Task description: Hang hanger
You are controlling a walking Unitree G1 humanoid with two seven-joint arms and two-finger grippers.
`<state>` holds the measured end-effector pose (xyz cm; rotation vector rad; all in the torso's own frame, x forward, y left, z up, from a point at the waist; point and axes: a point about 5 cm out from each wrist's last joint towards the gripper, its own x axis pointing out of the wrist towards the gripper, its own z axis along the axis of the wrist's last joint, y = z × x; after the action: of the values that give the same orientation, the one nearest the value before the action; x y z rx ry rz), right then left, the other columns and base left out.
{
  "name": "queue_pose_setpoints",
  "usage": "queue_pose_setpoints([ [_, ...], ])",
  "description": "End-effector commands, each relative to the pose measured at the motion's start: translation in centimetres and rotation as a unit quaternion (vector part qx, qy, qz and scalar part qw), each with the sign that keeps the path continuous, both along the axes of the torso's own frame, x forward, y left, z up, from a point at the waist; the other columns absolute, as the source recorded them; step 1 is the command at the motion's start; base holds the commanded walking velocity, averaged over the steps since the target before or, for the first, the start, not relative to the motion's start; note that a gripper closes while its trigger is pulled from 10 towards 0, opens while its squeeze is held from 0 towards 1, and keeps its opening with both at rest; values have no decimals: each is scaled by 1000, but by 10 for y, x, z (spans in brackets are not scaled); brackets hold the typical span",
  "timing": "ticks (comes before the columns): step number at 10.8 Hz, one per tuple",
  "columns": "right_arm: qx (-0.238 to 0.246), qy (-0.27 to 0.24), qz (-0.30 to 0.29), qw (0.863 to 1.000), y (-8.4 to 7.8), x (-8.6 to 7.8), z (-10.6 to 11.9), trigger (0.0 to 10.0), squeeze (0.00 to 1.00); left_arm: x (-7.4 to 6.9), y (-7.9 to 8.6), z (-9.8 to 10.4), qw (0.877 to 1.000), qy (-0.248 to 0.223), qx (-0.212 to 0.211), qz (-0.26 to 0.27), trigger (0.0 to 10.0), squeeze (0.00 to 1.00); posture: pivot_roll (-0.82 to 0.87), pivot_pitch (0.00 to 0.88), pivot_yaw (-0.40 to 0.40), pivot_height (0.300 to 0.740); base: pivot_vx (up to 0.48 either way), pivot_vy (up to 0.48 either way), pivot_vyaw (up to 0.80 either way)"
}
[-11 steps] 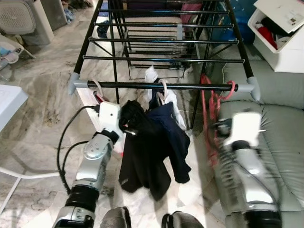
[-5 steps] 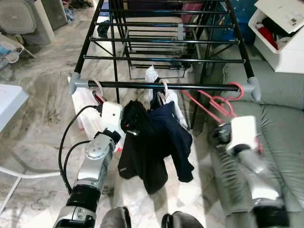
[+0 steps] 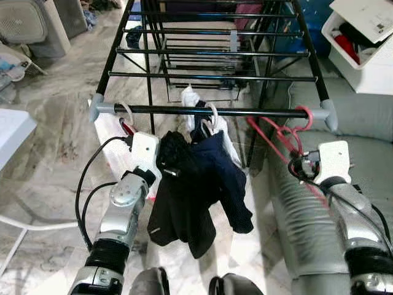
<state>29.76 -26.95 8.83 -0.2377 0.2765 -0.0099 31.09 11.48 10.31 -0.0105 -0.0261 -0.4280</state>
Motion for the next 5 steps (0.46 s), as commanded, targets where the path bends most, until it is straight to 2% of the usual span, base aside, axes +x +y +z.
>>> queue_pose_setpoints([
  [1, 28, 40, 9, 999, -2, -3, -10, 10000, 0, 1, 1, 4, 1000, -6, 8, -1, 10000, 0, -50, 108, 7, 740, 0, 0, 0],
  [2, 43, 78, 26, 996, -1, -7, -19, 10000, 0, 2, 1, 5, 1000, -6, 10, -1, 10000, 0, -51, 115, 9, 740, 0, 0, 0],
  [4, 60, 94, 41, 993, -6, -4, -19, 10000, 0, 4, 2, 8, 1000, -10, 17, -2, 10000, 0, -46, 126, 1, 740, 0, 0, 0],
  [5, 65, 94, 43, 992, -9, 0, -15, 4000, 0, 4, 3, 8, 1000, -8, 18, 0, 10000, 0, -45, 125, 0, 740, 0, 0, 0],
])
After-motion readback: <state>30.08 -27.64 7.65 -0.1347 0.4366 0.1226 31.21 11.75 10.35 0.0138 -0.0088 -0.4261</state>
